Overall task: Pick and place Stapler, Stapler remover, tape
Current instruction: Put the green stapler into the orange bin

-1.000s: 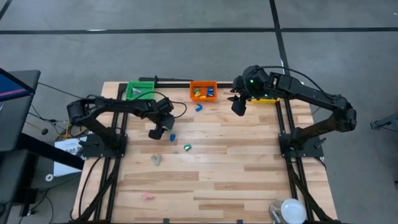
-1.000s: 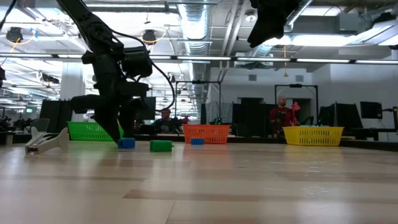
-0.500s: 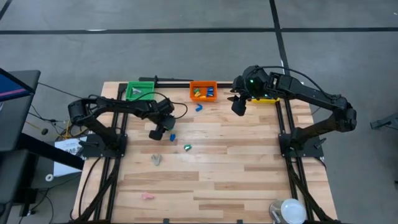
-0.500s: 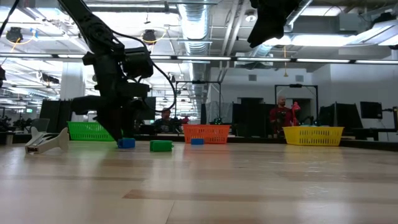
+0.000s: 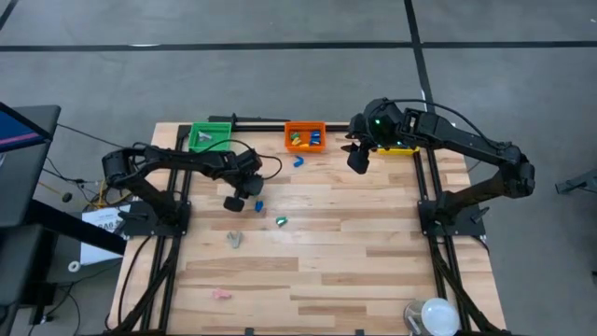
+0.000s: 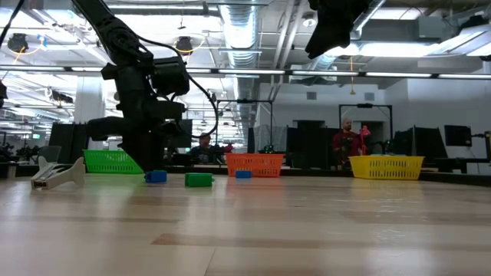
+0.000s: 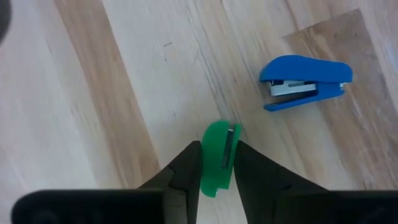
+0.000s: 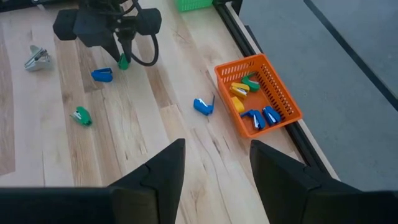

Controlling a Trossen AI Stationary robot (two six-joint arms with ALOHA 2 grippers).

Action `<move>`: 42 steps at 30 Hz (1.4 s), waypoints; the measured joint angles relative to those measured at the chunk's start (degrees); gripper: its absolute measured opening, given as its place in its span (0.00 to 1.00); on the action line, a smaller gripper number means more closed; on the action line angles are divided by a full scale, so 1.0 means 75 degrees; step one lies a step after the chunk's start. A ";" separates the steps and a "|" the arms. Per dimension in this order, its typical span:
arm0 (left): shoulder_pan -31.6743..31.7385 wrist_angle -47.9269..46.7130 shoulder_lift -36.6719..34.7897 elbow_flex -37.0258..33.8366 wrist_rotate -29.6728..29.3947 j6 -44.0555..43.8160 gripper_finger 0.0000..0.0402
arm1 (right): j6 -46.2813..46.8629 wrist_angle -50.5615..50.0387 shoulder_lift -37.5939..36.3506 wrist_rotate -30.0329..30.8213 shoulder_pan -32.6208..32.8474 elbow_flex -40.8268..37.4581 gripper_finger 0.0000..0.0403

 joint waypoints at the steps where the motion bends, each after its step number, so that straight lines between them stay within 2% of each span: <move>1: 0.0000 -0.0003 -0.0003 0.0000 0.0000 -0.0065 0.19 | 0.0000 0.0000 0.0000 0.0000 0.0001 0.0000 0.43; 8: 0.0000 -0.0020 -0.0354 0.0034 0.0002 -0.0236 0.16 | 0.0000 0.0000 0.0000 0.0000 0.0002 0.0000 0.43; 17: 0.0061 0.0257 -0.1780 0.0087 0.0005 -0.0594 0.16 | 0.0050 0.0000 0.0000 -0.0002 0.0002 0.0000 0.43; 26: 0.0389 0.1544 -0.2704 0.0090 0.0005 -0.1973 0.16 | 0.0198 0.0000 0.0000 0.0000 0.0008 0.0000 0.43; 33: 0.0449 0.2561 -0.2757 0.0090 0.0060 -0.3225 0.16 | 0.0198 0.0000 0.0000 0.0000 0.0008 0.0000 0.43; 39: 0.0447 0.3475 -0.2754 0.0090 -0.0006 -0.5116 0.16 | 0.0201 0.0000 0.0000 0.0000 0.0008 0.0000 0.43; 42: 0.0449 0.3863 -0.2754 0.0090 -0.0054 -0.5505 0.16 | 0.0201 0.0000 0.0000 0.0000 0.0008 0.0000 0.43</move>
